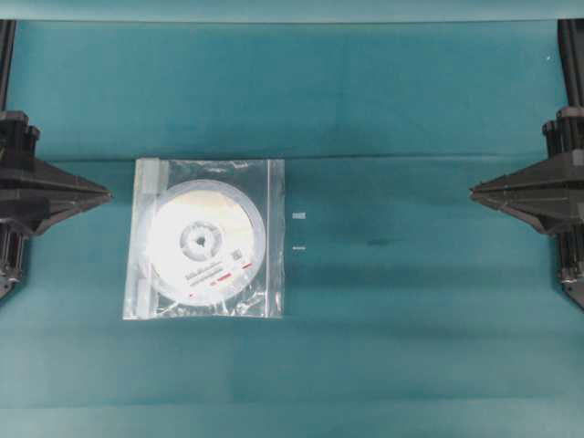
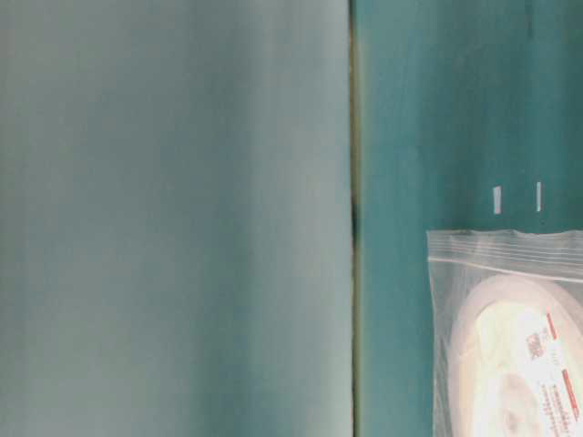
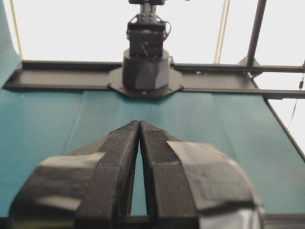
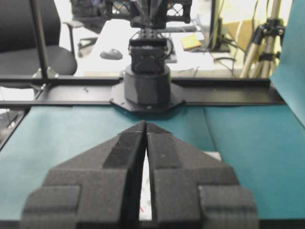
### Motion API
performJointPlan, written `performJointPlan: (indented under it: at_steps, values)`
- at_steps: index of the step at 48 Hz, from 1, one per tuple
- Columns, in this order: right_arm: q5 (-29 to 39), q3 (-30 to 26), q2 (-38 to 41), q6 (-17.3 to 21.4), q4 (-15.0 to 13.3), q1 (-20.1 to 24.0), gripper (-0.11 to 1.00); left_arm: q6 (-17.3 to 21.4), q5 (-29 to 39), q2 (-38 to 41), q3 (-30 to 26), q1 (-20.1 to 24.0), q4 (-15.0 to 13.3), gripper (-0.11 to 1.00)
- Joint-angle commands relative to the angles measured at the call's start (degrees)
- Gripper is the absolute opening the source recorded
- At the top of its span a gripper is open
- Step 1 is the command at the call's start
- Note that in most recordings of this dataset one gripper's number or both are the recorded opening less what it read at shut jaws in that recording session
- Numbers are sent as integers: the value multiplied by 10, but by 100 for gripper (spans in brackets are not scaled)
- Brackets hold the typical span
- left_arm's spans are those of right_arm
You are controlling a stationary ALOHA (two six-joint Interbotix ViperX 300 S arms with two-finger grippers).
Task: Take out the reel from the clear zip bag.
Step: 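Move the left gripper toward the left edge of the clear bag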
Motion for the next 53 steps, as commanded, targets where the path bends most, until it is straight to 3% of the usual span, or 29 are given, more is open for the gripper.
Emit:
performJointPlan:
  at_steps: [1, 6, 10, 16, 27, 36, 47, 53]
  values:
    - [-4, -11, 4, 10, 4, 5, 8, -61, 20, 12, -44, -24, 1, 14]
    - [5, -18, 6, 33, 72, 7, 1, -154, 62, 14, -62, -24, 3, 3]
    - [16, -19, 6, 62, 99, 8, 0, -223, 82, 13, -65, -24, 4, -1]
    - [40, -22, 8, 92, 105, 9, 0, -321, 106, 15, -62, -23, 3, -1]
    - [83, -23, 47, 161, 111, 5, 0, -457, 136, 37, -45, -4, 3, -1]
    - [83, -31, 112, 192, 111, -3, 0, -529, 207, 49, -22, 17, 4, -1]
    - [69, -59, 192, 196, 115, -14, 0, -545, 258, 47, 14, 20, 3, -1]
    - [62, -75, 228, 196, 131, -15, 0, -576, 264, 44, 41, 37, 3, -1]
